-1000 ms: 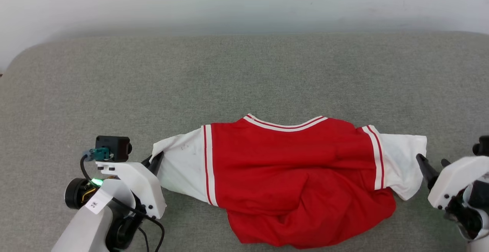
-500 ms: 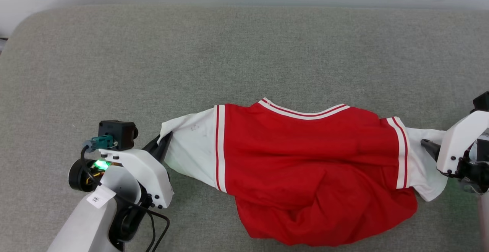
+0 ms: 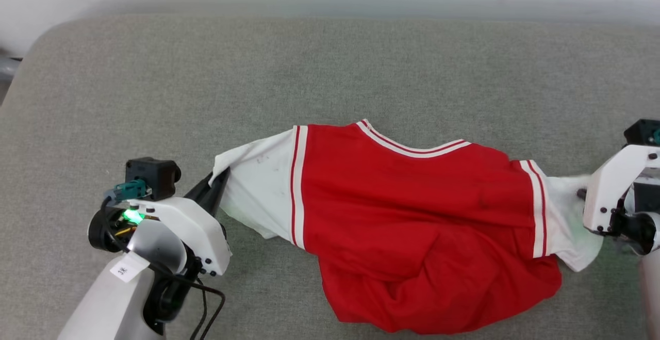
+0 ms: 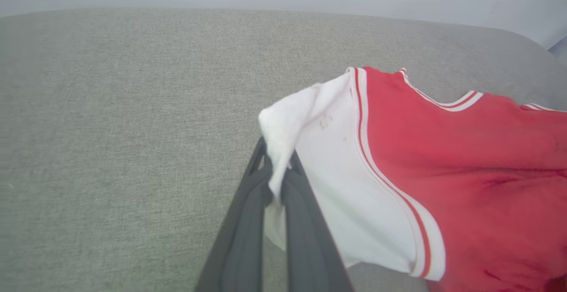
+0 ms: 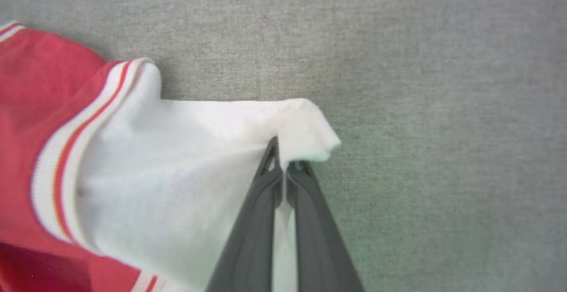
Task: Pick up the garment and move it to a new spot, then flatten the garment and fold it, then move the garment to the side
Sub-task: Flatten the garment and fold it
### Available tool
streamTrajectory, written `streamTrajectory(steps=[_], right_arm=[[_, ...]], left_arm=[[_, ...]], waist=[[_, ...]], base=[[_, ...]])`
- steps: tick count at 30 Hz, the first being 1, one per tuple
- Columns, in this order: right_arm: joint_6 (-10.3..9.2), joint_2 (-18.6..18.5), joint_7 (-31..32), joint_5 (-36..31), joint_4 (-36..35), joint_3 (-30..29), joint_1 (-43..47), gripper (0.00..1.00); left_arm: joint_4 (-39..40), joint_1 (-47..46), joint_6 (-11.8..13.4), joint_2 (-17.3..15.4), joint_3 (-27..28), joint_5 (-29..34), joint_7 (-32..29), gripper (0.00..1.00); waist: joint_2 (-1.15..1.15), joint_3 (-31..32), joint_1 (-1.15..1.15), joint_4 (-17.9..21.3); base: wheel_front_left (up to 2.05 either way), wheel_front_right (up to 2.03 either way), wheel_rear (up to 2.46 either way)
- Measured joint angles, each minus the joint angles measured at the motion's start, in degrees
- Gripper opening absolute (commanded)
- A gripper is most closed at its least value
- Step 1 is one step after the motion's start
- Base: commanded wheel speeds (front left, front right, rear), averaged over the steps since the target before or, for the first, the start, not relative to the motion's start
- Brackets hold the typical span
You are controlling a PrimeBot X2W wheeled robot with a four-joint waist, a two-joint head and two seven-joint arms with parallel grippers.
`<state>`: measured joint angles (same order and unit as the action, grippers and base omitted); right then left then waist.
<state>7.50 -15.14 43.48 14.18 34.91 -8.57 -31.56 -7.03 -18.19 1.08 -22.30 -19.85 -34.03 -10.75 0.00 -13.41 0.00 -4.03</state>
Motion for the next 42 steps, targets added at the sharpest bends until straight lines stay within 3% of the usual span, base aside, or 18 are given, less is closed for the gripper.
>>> streamTrajectory(steps=[11, 19, 26, 42], right_arm=[[0.01, -0.8, -8.4, -1.7, -8.9, -1.1, -4.9, 0.0], [0.01, -0.7, -14.7, -5.5, -11.1, -2.3, -13.8, 0.0], [0.02, -0.3, -21.5, -9.5, -9.9, -3.7, -25.3, 0.0], [0.03, 1.7, -32.7, -14.9, -2.6, -0.7, -52.8, 0.0]], left_arm=[[-0.2, -8.0, 0.7, -1.4, 2.8, 0.0, 0.6, 0.0], [-6.9, -21.4, -1.4, -1.3, 4.7, -1.1, 0.8, 0.0], [-16.6, -35.5, -3.2, -0.8, 6.6, -1.6, 3.9, 0.0], [-34.8, -63.9, -6.0, -3.6, 7.1, 4.1, 18.7, 0.0]], waist=[[0.0, 4.9, 0.0, 1.3], [0.0, 4.7, 0.0, 1.7], [0.0, 1.2, 0.0, 2.2], [0.0, -12.0, 0.01, 4.6]], base=[[0.0, 0.0, 0.0], [0.0, 0.0, 0.0], [0.0, 0.0, 0.0], [0.0, 0.0, 0.0]])
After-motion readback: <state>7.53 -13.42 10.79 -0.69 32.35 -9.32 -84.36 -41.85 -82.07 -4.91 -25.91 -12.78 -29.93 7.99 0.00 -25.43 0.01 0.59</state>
